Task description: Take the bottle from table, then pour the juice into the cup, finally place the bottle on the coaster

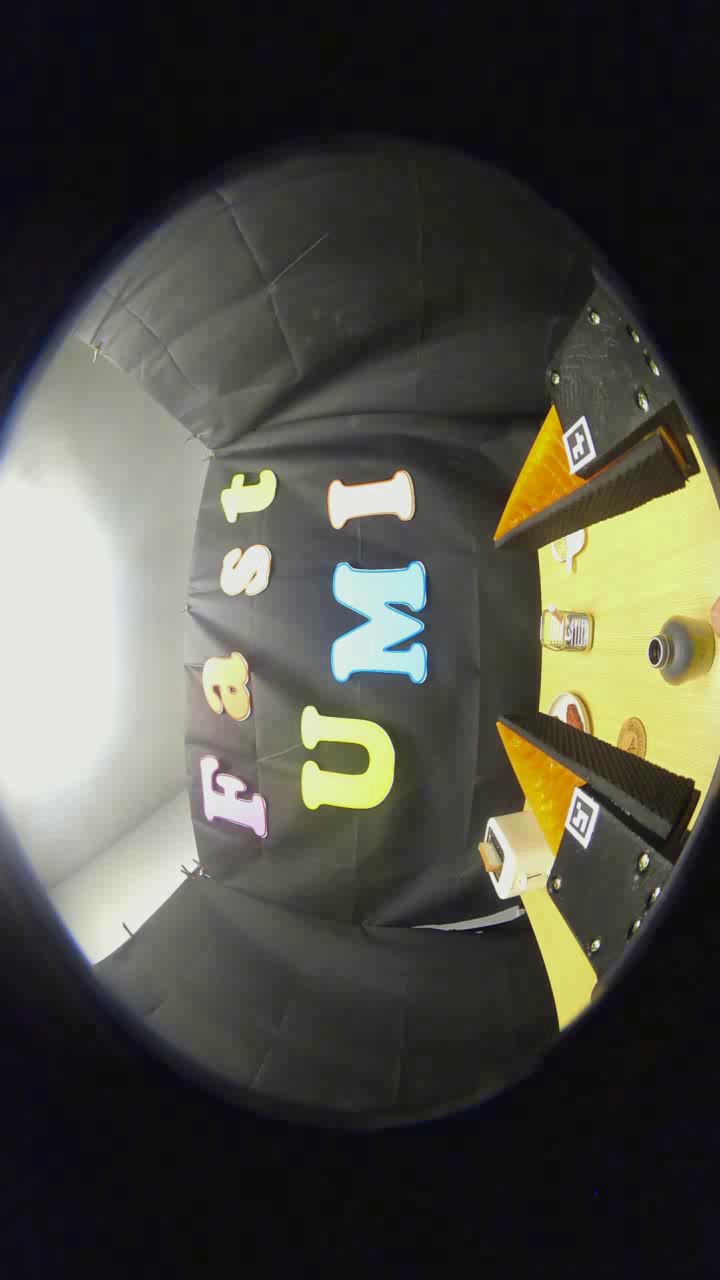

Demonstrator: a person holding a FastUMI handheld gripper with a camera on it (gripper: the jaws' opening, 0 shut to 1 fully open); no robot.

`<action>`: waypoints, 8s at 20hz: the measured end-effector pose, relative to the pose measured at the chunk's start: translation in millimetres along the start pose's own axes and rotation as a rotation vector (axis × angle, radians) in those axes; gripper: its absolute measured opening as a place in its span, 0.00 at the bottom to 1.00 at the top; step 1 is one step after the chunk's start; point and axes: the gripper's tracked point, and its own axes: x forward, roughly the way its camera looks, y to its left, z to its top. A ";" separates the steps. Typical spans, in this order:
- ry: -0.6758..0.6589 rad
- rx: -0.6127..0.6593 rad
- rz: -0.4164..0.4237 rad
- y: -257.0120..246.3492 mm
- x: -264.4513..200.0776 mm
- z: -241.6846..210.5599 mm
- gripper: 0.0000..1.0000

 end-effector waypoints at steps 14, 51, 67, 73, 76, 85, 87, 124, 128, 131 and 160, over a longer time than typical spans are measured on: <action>-0.026 0.015 0.019 4.7 0.5 1.7 0.99; 0.281 0.002 0.196 17.0 2.2 -225.8 0.99; 0.463 -0.020 0.215 21.0 -10.3 -300.0 0.99; 0.495 -0.009 0.210 20.8 -7.7 -308.9 0.92; 0.506 -0.020 0.208 20.9 -7.3 -309.0 0.80; 0.538 -0.196 0.259 33.0 -4.0 -291.8 0.69; 0.539 -0.264 0.272 37.0 -1.4 -286.1 0.69; 0.550 -1.076 0.433 155.8 24.8 -251.7 0.69; 0.569 -1.146 0.432 159.9 23.5 -254.0 0.69; 0.585 -1.199 0.428 162.5 24.4 -257.3 0.69; 0.665 -1.645 0.435 169.7 42.6 -247.7 0.69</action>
